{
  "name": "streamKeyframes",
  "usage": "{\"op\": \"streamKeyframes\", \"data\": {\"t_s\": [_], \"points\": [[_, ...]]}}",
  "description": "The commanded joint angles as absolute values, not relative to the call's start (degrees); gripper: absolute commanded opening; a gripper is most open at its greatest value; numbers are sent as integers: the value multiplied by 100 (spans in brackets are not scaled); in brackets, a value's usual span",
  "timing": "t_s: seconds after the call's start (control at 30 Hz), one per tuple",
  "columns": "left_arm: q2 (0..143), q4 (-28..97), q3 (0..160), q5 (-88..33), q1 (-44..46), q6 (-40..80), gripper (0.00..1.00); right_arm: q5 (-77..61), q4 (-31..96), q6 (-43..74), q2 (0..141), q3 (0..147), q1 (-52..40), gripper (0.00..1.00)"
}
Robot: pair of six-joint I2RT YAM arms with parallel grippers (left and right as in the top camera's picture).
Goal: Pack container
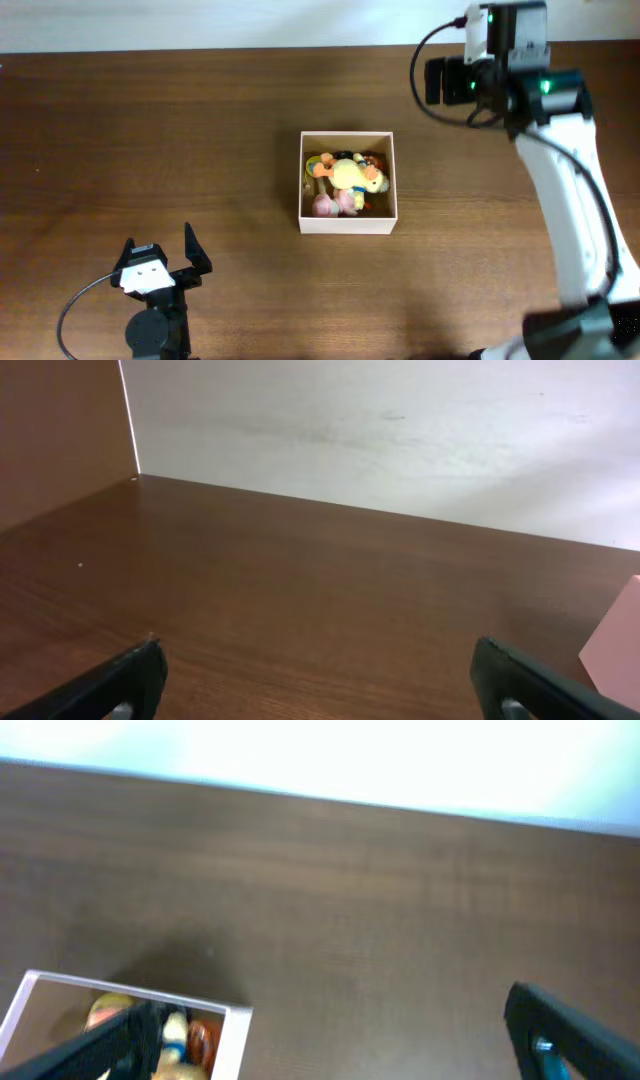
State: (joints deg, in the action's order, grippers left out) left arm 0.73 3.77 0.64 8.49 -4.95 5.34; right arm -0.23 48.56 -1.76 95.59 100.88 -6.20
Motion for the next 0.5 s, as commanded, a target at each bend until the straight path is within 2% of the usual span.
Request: {"op": "streamKeyframes", "data": {"t_s": [0.0,0.27,0.47], "points": [[30,395,49,834,-521,421,99,40,4364,-425,8702,9094,-672,99],[30,395,49,834,-521,423,99,-14,3369,-425,6755,6785,-596,99],[30,395,49,834,-521,421,99,-869,2746,-425,5516,5450,71,99]]}}
